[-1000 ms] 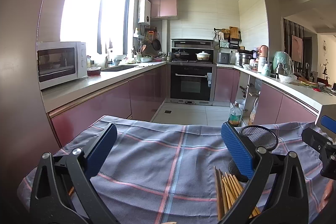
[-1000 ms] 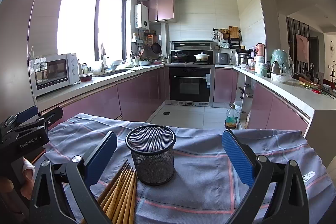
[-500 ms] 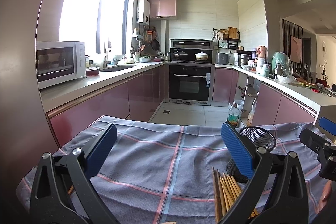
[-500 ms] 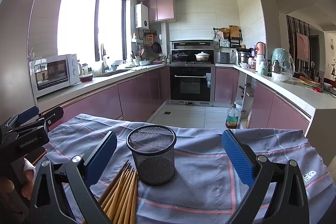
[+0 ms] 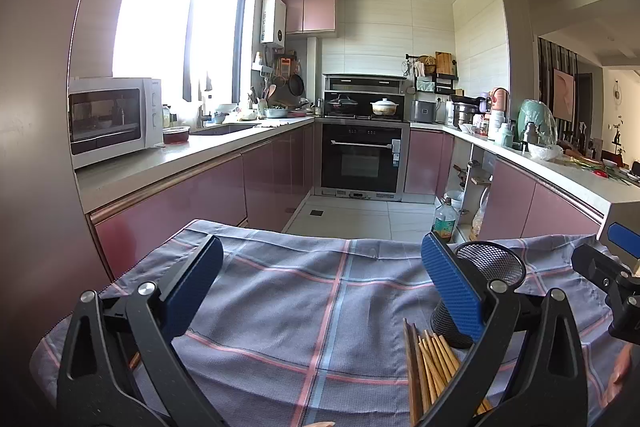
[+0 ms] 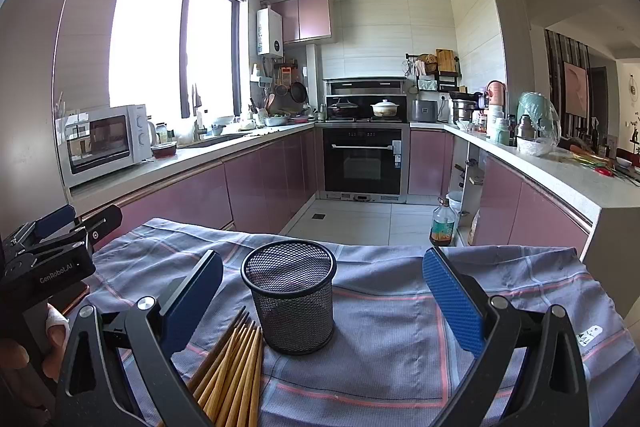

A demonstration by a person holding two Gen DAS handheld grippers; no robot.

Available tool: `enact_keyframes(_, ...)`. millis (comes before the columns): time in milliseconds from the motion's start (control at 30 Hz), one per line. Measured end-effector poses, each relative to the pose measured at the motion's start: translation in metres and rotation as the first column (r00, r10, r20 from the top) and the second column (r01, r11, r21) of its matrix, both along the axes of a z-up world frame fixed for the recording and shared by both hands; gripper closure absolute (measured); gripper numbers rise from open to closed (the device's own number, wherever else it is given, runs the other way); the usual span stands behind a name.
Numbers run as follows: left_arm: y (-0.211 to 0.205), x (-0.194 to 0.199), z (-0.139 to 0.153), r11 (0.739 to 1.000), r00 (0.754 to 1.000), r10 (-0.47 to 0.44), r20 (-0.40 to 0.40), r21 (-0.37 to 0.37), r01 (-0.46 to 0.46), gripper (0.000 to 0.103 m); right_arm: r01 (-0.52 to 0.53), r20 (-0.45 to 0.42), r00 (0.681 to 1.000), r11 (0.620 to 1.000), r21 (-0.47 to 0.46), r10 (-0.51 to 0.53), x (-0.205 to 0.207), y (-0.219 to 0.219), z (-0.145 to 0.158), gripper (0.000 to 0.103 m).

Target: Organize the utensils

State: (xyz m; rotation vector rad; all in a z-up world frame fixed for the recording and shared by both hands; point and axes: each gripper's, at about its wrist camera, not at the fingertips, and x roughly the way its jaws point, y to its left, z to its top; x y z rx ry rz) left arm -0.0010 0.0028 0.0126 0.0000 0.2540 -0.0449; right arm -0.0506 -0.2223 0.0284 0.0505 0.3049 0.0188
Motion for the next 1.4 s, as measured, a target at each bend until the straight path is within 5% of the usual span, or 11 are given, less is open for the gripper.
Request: enact_keyframes(1400, -0.0001, -0.0027, -0.0055, 1.0, 1.0, -0.001, -0.012, 0.009, 0.001, 0.005, -0.018, -0.022, 1.0, 1.0, 0.011, 0.019, 0.0051, -0.0019, -0.0004, 0.006)
